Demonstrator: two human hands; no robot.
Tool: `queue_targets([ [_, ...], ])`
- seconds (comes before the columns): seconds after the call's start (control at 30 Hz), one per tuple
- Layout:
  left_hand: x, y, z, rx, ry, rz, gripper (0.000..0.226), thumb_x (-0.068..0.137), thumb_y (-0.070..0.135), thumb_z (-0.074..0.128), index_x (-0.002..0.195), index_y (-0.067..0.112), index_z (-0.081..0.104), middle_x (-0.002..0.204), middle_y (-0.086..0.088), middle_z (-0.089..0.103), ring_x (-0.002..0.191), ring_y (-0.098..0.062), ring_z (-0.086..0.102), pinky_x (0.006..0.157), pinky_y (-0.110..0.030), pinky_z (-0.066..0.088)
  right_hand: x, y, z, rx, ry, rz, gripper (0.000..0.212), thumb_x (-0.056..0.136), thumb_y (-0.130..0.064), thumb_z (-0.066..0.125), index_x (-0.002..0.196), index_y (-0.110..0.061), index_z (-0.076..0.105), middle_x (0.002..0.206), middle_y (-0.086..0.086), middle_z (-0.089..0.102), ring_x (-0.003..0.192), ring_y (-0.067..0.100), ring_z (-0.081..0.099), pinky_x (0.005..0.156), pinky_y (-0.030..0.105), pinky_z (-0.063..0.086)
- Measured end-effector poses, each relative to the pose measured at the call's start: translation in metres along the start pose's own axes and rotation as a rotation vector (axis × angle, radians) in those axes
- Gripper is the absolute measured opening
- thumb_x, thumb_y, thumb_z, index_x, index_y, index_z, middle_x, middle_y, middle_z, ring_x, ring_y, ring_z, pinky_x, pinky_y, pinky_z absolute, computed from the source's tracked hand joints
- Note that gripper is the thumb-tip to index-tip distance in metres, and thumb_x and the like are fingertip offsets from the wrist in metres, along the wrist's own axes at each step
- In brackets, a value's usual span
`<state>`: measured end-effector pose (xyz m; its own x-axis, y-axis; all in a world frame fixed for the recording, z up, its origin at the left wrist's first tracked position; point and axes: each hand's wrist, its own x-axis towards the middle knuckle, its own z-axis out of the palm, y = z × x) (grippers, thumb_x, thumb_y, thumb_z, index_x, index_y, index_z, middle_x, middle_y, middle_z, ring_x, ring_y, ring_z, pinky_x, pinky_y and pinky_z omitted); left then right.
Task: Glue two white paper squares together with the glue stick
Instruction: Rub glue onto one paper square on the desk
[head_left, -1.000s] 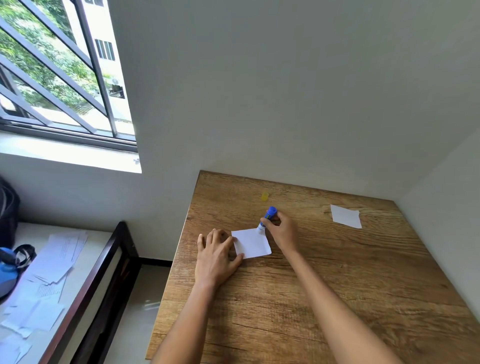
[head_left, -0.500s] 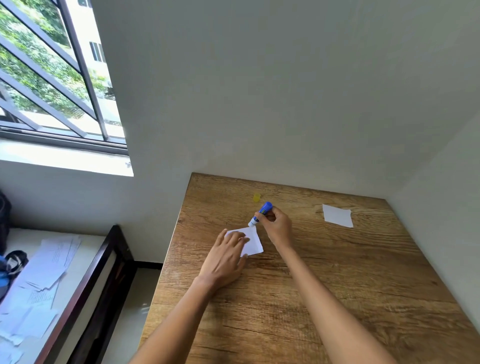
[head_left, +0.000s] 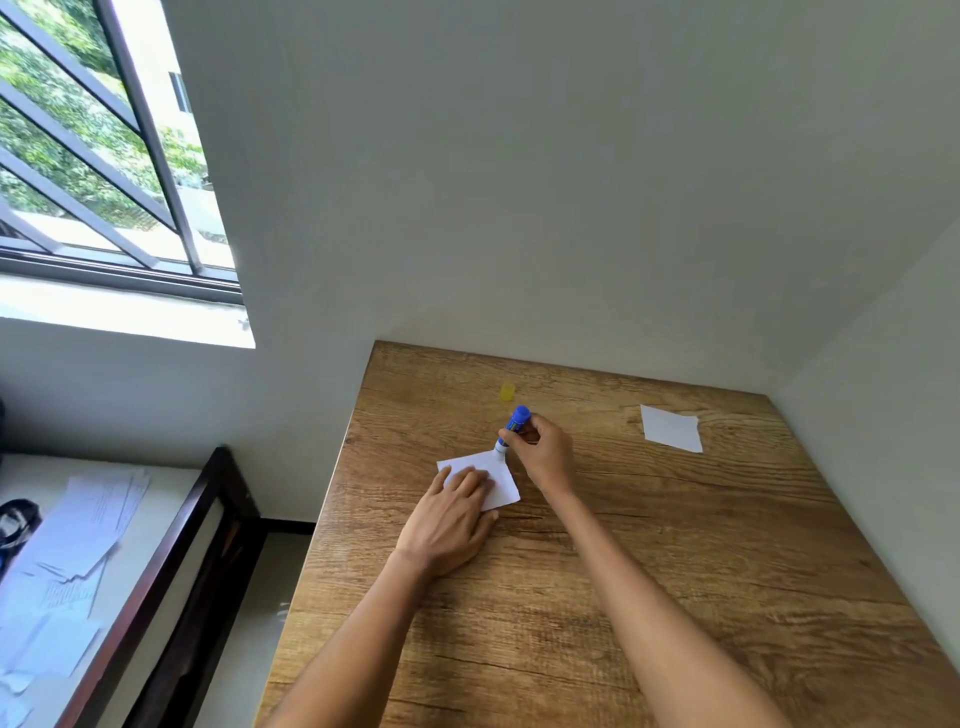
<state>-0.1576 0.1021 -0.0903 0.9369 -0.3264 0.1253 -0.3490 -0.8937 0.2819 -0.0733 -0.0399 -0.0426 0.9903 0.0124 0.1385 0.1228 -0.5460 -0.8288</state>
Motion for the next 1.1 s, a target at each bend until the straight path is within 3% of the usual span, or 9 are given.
queue_targets([
  [0.13,0.0,0.0,0.001,-0.009,0.009,-0.004,0.055,0.097,0.044,0.029,0.142,0.012,0.031,0.149,-0.004,0.035,0.14,-0.017,0.028,0.119,-0.039,0.008,-0.001,0.001,0.0,-0.054,-0.009,-0.006,0.014,0.077,-0.023,0.073,0.085,-0.012,0.068,0.076,0.002,0.067,0.067,0.012,0.058,0.061,0.021,0.043],
  [0.23,0.0,-0.001,0.001,-0.009,0.008,-0.009,0.055,0.097,0.045,0.028,0.141,0.012,0.032,0.149,-0.003,0.035,0.14,-0.018,0.028,0.118,-0.04,0.009,-0.005,0.002,-0.004,-0.065,-0.003,-0.009,0.012,0.076,-0.023,0.074,0.081,-0.013,0.068,0.07,-0.001,0.065,0.062,0.009,0.056,0.055,0.011,0.038],
  [0.5,-0.001,0.0,0.002,-0.009,0.025,-0.001,0.055,0.096,0.046,0.029,0.139,0.012,0.036,0.146,-0.004,0.038,0.138,-0.019,0.031,0.117,-0.042,0.012,-0.027,0.007,-0.019,-0.048,-0.038,0.005,0.012,0.076,-0.023,0.074,0.08,-0.014,0.068,0.068,-0.005,0.066,0.062,0.006,0.059,0.061,0.022,0.044],
  [0.6,-0.001,-0.001,0.003,0.007,0.019,-0.004,0.056,0.095,0.047,0.029,0.139,0.013,0.035,0.146,-0.003,0.038,0.138,-0.019,0.031,0.117,-0.042,0.013,-0.034,0.008,-0.024,-0.042,-0.037,0.004,0.009,0.076,-0.021,0.074,0.08,-0.016,0.068,0.067,-0.006,0.066,0.06,0.001,0.058,0.059,0.019,0.043],
  [0.77,-0.001,0.0,0.001,0.022,0.024,-0.005,0.055,0.095,0.047,0.03,0.138,0.013,0.038,0.146,-0.004,0.04,0.136,-0.019,0.033,0.116,-0.043,0.016,-0.042,0.01,-0.03,-0.029,-0.034,0.012,0.012,0.077,-0.021,0.074,0.083,-0.012,0.069,0.073,0.004,0.071,0.063,0.008,0.061,0.059,0.016,0.044],
  [0.87,-0.002,0.002,-0.002,0.047,0.031,-0.008,0.053,0.095,0.047,0.029,0.136,0.015,0.039,0.143,-0.005,0.041,0.13,-0.021,0.038,0.112,-0.041,0.021,-0.042,0.006,-0.031,0.142,0.071,0.078,0.004,0.079,-0.02,0.072,0.081,-0.017,0.068,0.071,-0.002,0.069,0.063,0.002,0.06,0.062,0.017,0.045],
  [0.97,-0.005,0.004,-0.006,0.056,0.046,0.003,0.054,0.096,0.046,0.027,0.138,0.014,0.036,0.145,-0.007,0.038,0.129,-0.024,0.038,0.109,-0.04,0.025,-0.041,-0.002,-0.034,0.526,0.202,0.227,0.002,0.083,-0.017,0.069,0.084,-0.015,0.068,0.078,-0.001,0.068,0.073,0.009,0.064,0.07,0.022,0.053],
  [1.1,-0.009,0.006,-0.009,0.012,0.108,0.01,0.049,0.094,0.043,0.025,0.129,0.013,0.043,0.14,-0.005,0.043,0.128,-0.022,0.041,0.109,-0.039,0.025,-0.04,-0.006,-0.035,0.883,0.25,0.412,0.008,0.084,-0.015,0.068,0.086,-0.008,0.066,0.083,0.005,0.067,0.074,0.014,0.065,0.064,0.016,0.057],
])
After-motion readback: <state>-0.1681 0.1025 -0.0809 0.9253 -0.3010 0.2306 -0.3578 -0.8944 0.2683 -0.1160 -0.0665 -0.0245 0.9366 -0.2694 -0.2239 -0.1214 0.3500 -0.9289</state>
